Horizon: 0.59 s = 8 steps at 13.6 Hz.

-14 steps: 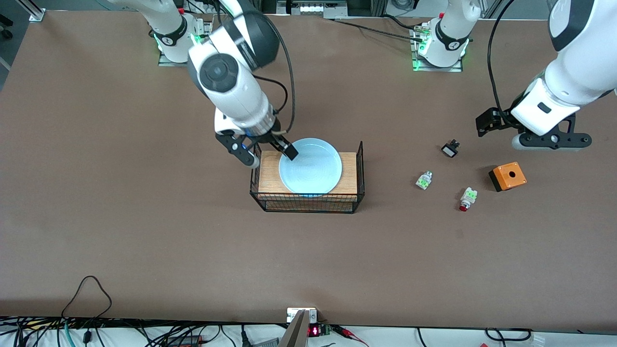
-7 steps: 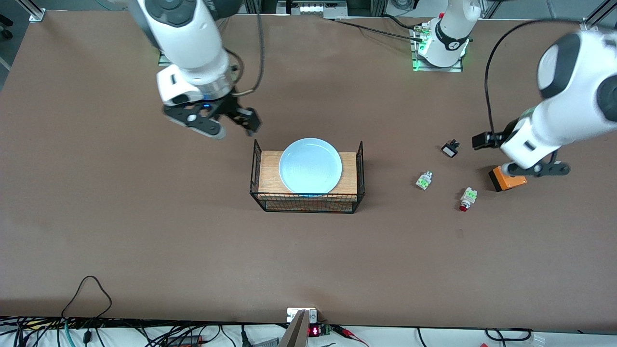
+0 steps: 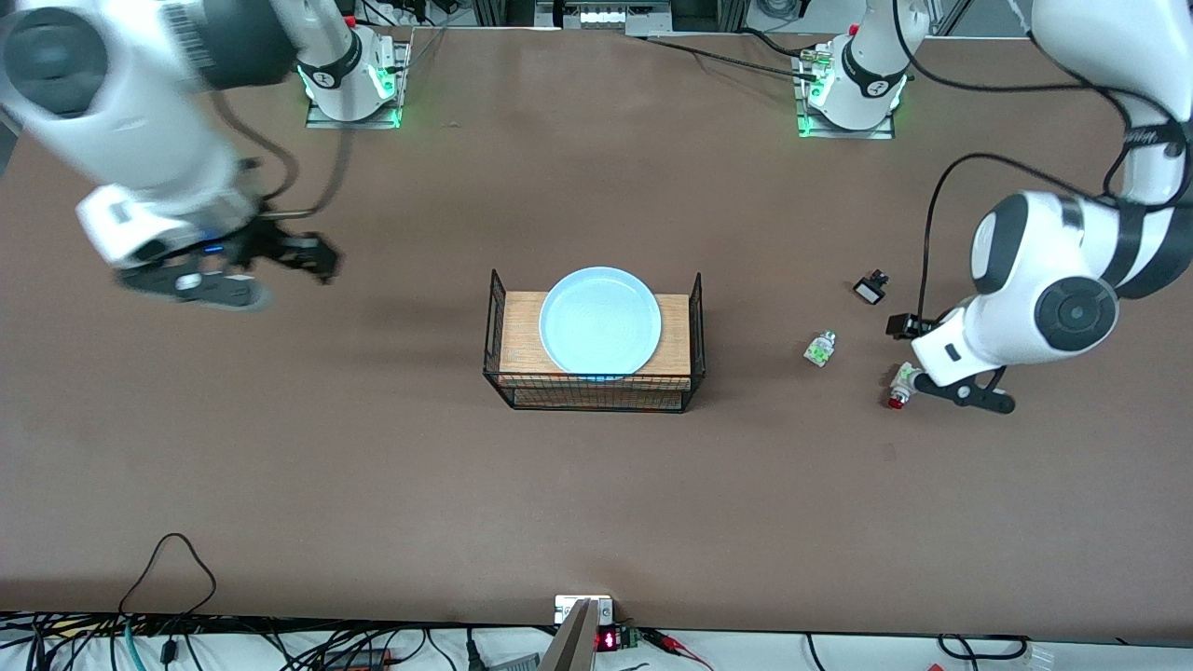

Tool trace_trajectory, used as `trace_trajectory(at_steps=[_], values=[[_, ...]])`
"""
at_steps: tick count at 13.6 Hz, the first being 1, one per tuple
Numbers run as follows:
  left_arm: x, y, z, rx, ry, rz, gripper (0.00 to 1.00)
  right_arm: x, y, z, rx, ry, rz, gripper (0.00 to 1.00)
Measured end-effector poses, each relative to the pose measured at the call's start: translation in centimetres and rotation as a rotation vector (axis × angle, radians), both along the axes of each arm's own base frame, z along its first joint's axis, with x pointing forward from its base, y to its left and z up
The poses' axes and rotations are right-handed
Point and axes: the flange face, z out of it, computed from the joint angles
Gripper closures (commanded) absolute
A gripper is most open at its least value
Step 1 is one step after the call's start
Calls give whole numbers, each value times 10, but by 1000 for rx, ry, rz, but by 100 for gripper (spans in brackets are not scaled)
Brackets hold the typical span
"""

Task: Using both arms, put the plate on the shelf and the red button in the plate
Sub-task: 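Release the plate on the tray and withdraw the right gripper, then lower the left gripper onto the red-capped button and grasp it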

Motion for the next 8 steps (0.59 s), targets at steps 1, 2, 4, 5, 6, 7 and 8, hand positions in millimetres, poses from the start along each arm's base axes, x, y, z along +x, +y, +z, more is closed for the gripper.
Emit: trace_trajectory(at_steps=[1,2,4,5,6,7,8], values=[[3,7,-15,-6,-36,-73,0,5,-34,2,2,12,37,0],[3,13,-29,-16,-65,-125,0,8,-68,3,6,24,78,0],[1,20,-52,-13,-96,-194,0,10,-115,3,13,41,134,0],[0,23,-66,-13,-109,-215,0,10,-128,2,15,45,146,0],[-2,26,-80,-17,-120,-227,0,9,-132,2,16,49,151,0],[-5,30,-96,-25,-131,-233,0,8,-131,3,18,55,152,0],[-8,34,-112,-33,-139,-239,1,5,-129,4,20,58,153,0]])
